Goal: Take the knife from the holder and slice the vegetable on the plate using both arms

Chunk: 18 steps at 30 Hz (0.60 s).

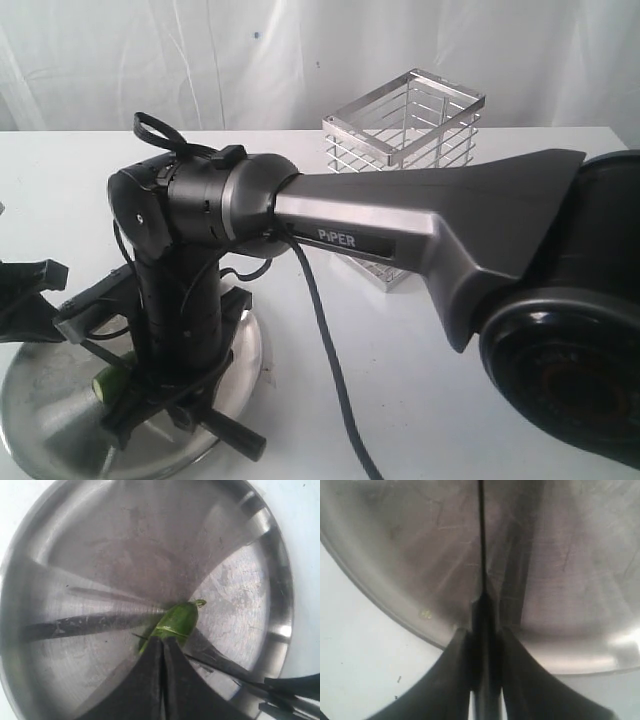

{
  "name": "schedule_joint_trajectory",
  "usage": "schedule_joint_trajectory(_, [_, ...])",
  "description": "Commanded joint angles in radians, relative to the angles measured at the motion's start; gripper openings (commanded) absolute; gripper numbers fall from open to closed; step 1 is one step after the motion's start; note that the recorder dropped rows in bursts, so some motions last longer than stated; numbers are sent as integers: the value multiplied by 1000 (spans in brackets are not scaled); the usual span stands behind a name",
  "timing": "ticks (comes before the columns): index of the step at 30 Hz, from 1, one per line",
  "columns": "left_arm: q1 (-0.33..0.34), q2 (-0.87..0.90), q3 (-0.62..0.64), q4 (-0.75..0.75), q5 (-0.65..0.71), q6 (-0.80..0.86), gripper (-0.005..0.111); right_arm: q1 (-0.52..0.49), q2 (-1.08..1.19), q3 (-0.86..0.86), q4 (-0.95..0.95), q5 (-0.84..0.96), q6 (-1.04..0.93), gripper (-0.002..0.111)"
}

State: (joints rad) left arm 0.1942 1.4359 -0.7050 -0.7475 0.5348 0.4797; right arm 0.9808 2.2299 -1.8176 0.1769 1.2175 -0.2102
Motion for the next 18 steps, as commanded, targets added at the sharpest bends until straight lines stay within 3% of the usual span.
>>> schedule_joint_trajectory(1, [3, -5, 7, -21, 0, -10, 0, -5, -18, 1, 44, 4, -11, 0])
schedule_joint_trajectory(18, [3, -5, 7, -146, 19, 72, 0, -1, -16, 49, 53, 4, 9, 0])
